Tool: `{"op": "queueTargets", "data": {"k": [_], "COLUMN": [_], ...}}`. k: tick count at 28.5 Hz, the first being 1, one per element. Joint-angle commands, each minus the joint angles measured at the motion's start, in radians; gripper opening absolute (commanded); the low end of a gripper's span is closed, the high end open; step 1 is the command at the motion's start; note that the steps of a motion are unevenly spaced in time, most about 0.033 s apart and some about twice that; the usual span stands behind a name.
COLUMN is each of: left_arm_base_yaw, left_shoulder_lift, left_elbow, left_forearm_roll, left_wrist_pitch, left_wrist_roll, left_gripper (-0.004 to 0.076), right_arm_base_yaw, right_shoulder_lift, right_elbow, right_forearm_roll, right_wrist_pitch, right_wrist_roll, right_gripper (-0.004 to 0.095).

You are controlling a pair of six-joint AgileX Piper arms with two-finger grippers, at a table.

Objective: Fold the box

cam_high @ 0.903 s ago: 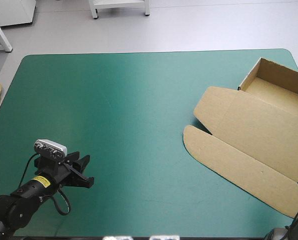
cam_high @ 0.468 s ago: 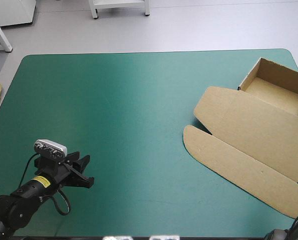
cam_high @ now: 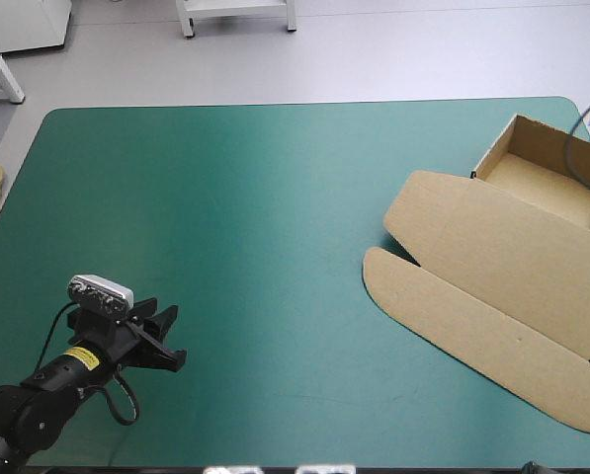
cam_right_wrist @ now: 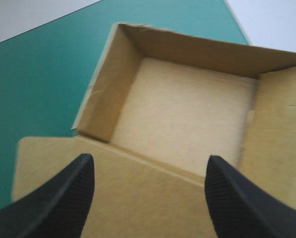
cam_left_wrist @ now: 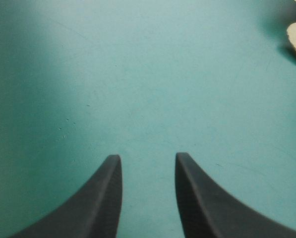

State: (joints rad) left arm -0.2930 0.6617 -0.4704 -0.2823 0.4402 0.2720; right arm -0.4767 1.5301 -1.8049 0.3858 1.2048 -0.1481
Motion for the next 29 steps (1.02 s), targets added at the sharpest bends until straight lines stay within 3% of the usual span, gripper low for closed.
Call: {"op": "queueTargets", "data": {"k": [1, 9, 15, 19, 22, 24, 25, 28, 29], "left_arm_base_yaw": [-0.001, -0.001, -0.001, -0.001, -0.001, -0.001, -0.001, -0.001, -0.001], "left_shoulder_lift": [-0.003, -0.003, -0.003, -0.003, -0.003, -0.003, -0.003, -0.003, -0.003], "left_elbow": [-0.027, -0.027, -0.027, -0.027, -0.027, -0.027, -0.027, -0.027, -0.027], "left_forearm_roll": [-0.01, -0.022, -0.022, -0.022, -0.022, -0.022, -0.022, -0.024, -0.022], "left_wrist_pitch": [-0.085, -0.098, -0.098, -0.111, -0.123, -0.125, -0.127, -0.127, -0.128], "left_wrist_roll": [0.005, 0.005, 0.005, 0.005, 0.005, 0.005, 0.005, -0.005, -0.009], "left_gripper": [0.0259, 0.0259, 0.0259, 0.0259, 0.0259, 0.0259, 0.0256, 0.0168, 0.0107], "right_arm_base_yaw": [0.167, 0.637, 0.948, 1.079, 1.101, 1.101, 1.101, 1.101, 1.101], "right_shoulder_lift": [-0.175, -0.461, -0.634, -0.701, -0.706, -0.706, -0.706, -0.706, -0.706], "right_elbow": [0.126, 0.443, 0.808, 1.061, 1.199, 1.281, 1.299, 1.299, 1.299], "right_forearm_roll": [0.068, 0.073, 0.072, 0.068, 0.066, 0.066, 0.066, 0.066, 0.07], "right_wrist_pitch": [-0.1, -0.351, -0.603, -0.847, -0.984, -1.11, -1.157, -1.176, -1.181], "right_wrist_roll": [-0.068, -0.095, -0.089, -0.166, -0.184, -0.184, -0.205, -0.235, -0.233], "right_gripper": [0.0603, 0.0603, 0.0529, 0.0526, 0.0515, 0.0408, 0.0264, -0.0023, -0.0002]}}
